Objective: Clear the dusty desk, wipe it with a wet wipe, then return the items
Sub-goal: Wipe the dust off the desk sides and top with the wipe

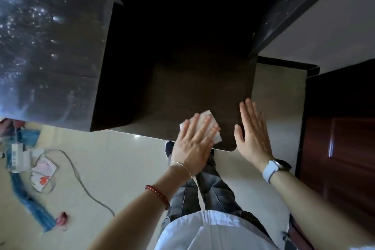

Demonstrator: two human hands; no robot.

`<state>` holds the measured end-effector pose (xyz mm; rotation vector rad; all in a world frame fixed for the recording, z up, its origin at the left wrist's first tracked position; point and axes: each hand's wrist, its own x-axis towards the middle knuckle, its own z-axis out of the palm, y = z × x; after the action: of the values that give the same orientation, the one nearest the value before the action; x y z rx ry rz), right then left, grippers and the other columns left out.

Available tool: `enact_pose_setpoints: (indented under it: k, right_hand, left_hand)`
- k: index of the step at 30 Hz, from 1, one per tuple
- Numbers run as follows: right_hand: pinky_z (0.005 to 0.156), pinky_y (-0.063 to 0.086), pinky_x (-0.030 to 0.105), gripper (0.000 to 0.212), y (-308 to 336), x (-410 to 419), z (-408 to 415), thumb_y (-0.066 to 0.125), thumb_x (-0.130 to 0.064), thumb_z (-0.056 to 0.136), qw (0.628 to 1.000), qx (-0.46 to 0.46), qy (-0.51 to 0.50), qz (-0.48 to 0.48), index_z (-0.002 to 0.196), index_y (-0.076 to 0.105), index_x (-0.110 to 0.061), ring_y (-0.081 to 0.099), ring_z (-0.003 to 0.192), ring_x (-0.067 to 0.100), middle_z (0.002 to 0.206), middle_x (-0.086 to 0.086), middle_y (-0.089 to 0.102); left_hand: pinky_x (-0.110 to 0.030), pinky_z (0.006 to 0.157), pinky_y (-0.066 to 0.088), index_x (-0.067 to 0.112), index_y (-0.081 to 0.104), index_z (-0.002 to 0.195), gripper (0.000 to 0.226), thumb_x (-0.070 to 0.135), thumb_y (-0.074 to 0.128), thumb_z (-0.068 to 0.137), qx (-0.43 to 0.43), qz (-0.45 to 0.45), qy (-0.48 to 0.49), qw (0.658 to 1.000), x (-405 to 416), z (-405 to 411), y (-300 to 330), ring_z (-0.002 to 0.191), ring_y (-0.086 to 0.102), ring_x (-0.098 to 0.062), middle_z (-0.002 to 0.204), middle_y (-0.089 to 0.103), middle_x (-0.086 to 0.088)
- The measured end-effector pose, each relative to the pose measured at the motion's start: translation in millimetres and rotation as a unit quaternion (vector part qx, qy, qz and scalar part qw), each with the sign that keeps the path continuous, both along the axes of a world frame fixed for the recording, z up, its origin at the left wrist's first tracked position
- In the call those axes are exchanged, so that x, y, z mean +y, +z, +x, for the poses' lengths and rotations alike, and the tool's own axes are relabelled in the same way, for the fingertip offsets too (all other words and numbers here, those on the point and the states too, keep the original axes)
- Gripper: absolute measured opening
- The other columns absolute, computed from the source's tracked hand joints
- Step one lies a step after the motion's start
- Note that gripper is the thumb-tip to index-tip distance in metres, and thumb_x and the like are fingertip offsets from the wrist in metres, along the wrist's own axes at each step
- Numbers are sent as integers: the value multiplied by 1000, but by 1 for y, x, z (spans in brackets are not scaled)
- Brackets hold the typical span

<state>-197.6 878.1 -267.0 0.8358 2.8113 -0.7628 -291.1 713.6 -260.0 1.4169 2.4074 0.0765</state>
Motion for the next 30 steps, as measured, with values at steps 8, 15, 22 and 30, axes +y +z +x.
enact_pose_setpoints:
  k: [8, 15, 22, 30]
  right_hand:
    - [117, 6, 33, 60, 8, 2, 11, 20, -36, 96, 980, -41, -69, -184, 146, -2, -13, -3, 140, 6, 155, 1, -3]
    - [113, 4, 21, 57, 10, 4, 17, 30, -27, 99, 982, -6, -64, -178, 146, 5, -9, 3, 142, 12, 156, 6, 4]
    - [113, 25, 33, 64, 0, -12, 31, 19, -41, 92, 984, 30, -59, -163, 147, 4, -12, 21, 140, 20, 155, 6, 11]
    - [113, 18, 35, 65, -2, -8, 32, 13, -41, 89, 989, 27, -23, -146, 146, 2, -12, 10, 142, 16, 155, 3, 4]
  left_hand:
    - [-35, 111, -13, 30, 3, 144, 56, 44, 7, 90, 6, -33, 99, 995, 28, -76, -5, 139, -12, -25, 155, 0, -5]
    - [-36, 112, -13, 24, -4, 143, 52, 25, 18, 95, -34, 10, -72, 997, 100, -47, 1, 135, -20, -20, 155, 0, -4]
    - [-50, 101, 36, 1, 55, 119, 39, -7, 55, 81, -33, 113, -77, 990, 131, -66, 2, 129, 36, -40, 134, 46, -23]
    - [-47, 106, 34, -10, 42, 127, 44, -3, 49, 85, 14, 66, -124, 990, 166, -54, -3, 125, 43, -38, 131, 48, -28]
